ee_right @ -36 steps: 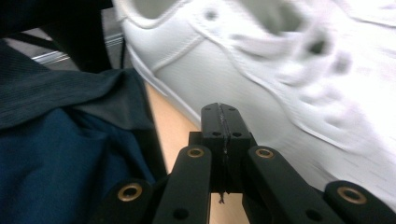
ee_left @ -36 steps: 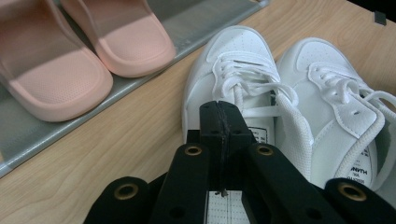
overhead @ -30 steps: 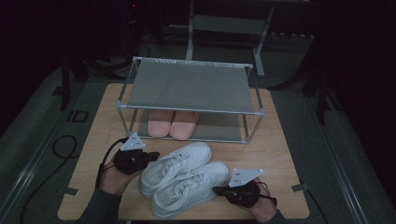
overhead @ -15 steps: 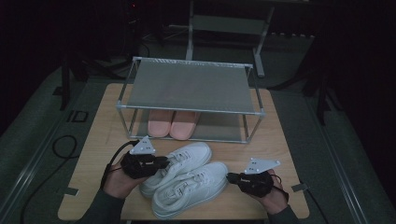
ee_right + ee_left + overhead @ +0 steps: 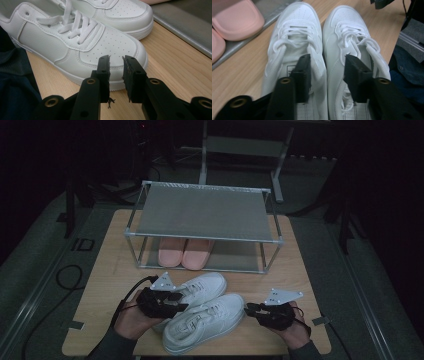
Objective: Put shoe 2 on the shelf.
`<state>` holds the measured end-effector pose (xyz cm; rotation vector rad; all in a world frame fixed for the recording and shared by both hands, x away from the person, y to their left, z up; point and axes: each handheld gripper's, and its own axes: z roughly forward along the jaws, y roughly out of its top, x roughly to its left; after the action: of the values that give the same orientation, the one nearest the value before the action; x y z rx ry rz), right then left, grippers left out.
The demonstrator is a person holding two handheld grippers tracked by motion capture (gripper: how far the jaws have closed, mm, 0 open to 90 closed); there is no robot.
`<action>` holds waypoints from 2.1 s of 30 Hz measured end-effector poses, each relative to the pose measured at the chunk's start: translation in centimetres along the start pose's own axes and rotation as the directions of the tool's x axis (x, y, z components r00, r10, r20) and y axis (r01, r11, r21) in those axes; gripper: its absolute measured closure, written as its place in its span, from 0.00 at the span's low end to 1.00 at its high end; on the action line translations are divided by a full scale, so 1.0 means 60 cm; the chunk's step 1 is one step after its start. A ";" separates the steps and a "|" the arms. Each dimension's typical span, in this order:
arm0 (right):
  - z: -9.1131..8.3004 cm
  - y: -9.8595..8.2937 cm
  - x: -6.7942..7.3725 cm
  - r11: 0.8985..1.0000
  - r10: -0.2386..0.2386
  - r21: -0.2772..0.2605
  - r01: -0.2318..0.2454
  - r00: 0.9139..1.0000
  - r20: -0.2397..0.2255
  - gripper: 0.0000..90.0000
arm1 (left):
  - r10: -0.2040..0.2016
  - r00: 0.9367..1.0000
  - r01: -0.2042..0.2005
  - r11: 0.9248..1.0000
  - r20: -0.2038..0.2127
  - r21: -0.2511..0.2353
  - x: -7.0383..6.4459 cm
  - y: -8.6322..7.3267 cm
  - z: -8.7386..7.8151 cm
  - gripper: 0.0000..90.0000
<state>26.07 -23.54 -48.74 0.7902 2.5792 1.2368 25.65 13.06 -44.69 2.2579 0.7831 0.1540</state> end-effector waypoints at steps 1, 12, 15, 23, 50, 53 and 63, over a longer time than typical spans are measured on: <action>0.000 0.000 0.000 1.000 0.000 -0.001 0.000 1.000 -0.001 0.83 | -0.002 1.000 0.002 1.000 0.003 0.008 -0.001 -0.001 0.002 0.62; -0.002 -0.004 -0.001 1.000 0.005 -0.004 -0.005 1.000 -0.002 0.82 | -0.005 1.000 0.007 0.997 -0.016 0.078 -0.012 -0.004 0.020 0.40; -0.002 -0.004 -0.001 1.000 0.005 -0.003 -0.005 1.000 -0.001 0.82 | -0.003 1.000 0.004 0.995 -0.015 0.097 -0.015 -0.004 0.028 0.37; -0.002 -0.006 -0.002 1.000 0.007 -0.006 -0.007 1.000 0.003 0.82 | -0.001 1.000 0.001 0.992 -0.003 0.127 -0.018 -0.003 0.050 0.38; -0.001 -0.013 -0.005 1.000 0.023 -0.009 -0.023 1.000 0.007 0.82 | 0.004 1.000 0.000 0.983 -0.021 0.184 -0.014 0.006 0.061 0.68; 0.000 -0.014 -0.006 1.000 0.025 -0.010 -0.025 1.000 0.007 0.82 | 0.016 1.000 -0.012 0.982 -0.020 0.188 -0.015 0.008 0.060 0.75; -0.003 -0.021 -0.012 0.999 0.040 -0.012 -0.040 0.999 0.017 0.82 | 0.035 0.999 -0.035 0.983 0.005 0.179 -0.009 0.008 0.057 0.85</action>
<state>26.11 -24.71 -49.62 0.8505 2.5522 1.2492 26.58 10.42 -46.81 2.4421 0.7840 0.1010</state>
